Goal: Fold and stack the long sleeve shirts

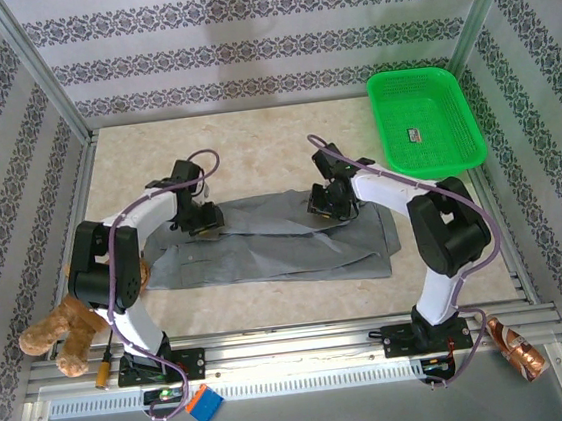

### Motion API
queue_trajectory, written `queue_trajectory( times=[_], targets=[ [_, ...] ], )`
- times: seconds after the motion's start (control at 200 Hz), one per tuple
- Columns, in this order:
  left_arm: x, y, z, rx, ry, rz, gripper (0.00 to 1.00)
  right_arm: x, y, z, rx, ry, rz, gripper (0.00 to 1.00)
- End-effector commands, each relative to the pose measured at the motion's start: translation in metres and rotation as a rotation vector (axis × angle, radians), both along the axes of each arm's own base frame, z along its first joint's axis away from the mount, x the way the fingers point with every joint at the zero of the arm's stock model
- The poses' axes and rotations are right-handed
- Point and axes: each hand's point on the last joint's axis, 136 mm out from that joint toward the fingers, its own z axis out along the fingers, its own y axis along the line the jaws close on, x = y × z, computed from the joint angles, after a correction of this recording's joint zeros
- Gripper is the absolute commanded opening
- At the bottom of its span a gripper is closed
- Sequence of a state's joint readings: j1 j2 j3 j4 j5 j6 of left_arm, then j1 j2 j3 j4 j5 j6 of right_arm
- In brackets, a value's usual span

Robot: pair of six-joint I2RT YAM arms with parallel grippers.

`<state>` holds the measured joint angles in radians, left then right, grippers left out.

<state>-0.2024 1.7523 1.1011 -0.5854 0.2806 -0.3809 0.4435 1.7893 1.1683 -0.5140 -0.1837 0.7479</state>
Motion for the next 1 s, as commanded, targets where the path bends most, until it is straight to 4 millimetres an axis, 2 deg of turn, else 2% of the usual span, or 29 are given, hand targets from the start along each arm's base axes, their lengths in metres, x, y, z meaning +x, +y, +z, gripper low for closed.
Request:
queue_trajectory(
  times=[0.0,0.095,0.28,0.455,0.615,0.699,0.829,0.944,0.994],
  targets=[
    [-0.009,0.001,0.002,-0.027,-0.029,0.015,0.35,-0.007,0.014,-0.002,0.005,-0.020,0.088,0.31],
    [-0.006,-0.008,0.023,-0.103,-0.105,0.043,0.36,-0.015,0.032,0.001,0.048,-0.032,0.175,0.31],
    [0.002,-0.023,0.084,-0.233,-0.281,0.093,0.42,-0.043,0.055,-0.003,0.028,-0.019,0.366,0.29],
    [-0.002,-0.024,0.112,-0.289,-0.358,0.124,0.48,-0.069,0.068,-0.005,0.054,-0.017,0.502,0.29],
    [-0.004,-0.023,0.105,-0.282,-0.289,0.161,0.59,-0.100,0.075,-0.013,0.050,0.011,0.665,0.29],
    [-0.002,-0.021,0.099,-0.259,-0.240,0.194,0.59,-0.112,0.074,-0.020,0.005,0.009,0.740,0.29],
    [0.006,-0.015,0.094,-0.217,-0.190,0.251,0.60,-0.123,0.072,-0.028,-0.095,-0.017,0.833,0.29],
    [0.007,-0.004,0.083,-0.143,-0.128,0.312,0.62,-0.123,0.069,-0.032,-0.185,-0.060,0.870,0.28],
    [0.009,-0.005,0.080,-0.145,-0.107,0.324,0.63,-0.123,0.067,-0.034,-0.202,-0.063,0.863,0.28]
  ],
)
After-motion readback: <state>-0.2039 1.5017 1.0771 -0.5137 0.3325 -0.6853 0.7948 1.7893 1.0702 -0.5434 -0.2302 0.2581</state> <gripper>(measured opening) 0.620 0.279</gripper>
